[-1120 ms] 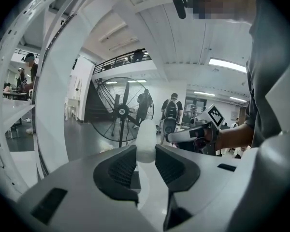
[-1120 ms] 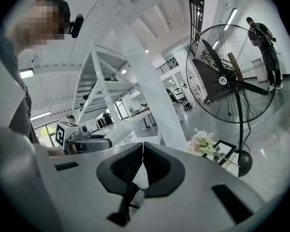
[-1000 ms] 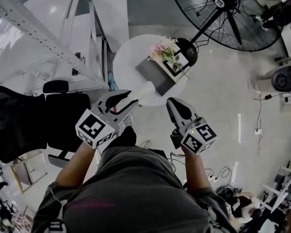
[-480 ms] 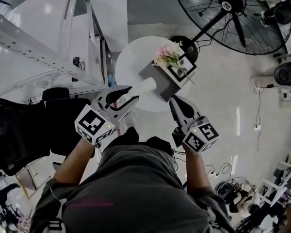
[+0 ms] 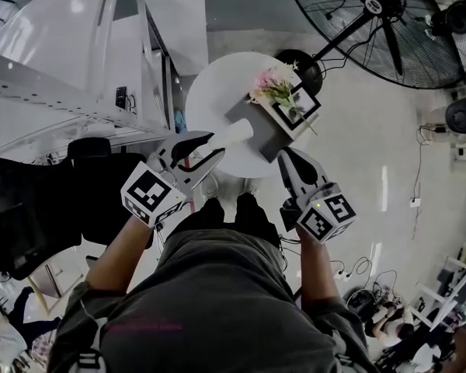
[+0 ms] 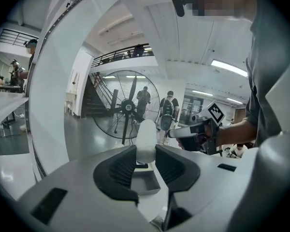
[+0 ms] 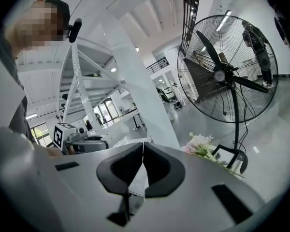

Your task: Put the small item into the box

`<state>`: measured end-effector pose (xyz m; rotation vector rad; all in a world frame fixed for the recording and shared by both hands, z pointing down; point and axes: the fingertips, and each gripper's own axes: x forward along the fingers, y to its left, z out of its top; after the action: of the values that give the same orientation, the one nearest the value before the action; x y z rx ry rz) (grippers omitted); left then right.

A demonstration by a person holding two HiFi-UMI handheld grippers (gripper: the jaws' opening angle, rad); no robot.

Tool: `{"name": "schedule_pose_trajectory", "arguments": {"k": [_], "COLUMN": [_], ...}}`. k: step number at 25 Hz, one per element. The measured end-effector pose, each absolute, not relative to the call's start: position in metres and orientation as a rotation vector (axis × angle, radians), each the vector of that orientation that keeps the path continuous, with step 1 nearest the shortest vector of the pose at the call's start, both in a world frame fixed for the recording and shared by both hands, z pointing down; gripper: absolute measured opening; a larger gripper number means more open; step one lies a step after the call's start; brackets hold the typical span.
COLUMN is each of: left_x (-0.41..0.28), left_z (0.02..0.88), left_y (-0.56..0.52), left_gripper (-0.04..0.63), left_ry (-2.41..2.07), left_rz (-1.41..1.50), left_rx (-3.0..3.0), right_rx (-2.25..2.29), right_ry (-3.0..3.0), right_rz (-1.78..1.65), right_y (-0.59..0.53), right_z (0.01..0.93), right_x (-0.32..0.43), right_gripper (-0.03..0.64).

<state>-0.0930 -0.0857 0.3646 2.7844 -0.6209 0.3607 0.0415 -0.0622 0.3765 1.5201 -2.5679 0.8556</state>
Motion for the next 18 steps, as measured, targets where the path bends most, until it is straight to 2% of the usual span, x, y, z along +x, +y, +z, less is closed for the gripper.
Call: {"name": "schedule_pose_trajectory", "arguments": {"k": [11,18], "left_x": [-0.053,-0.022], "left_z": [0.39,0.438], "left_y": [-0.105,-0.118], "left_gripper": [0.132,0.132], "left_ry": [-0.686,-0.681], "left_rz": [0.435,0.556], "left_rx": [2.732,2.661], "right_rx": [1.417,1.364], "right_ry": [-2.604,-2.606], "right_rz": [0.902,0.956], "right_y": [-0.094,-0.114], "right_z": [0.396,0.413], "right_x": [0.075,0.106], "right_gripper": [0.021,0.021]}}
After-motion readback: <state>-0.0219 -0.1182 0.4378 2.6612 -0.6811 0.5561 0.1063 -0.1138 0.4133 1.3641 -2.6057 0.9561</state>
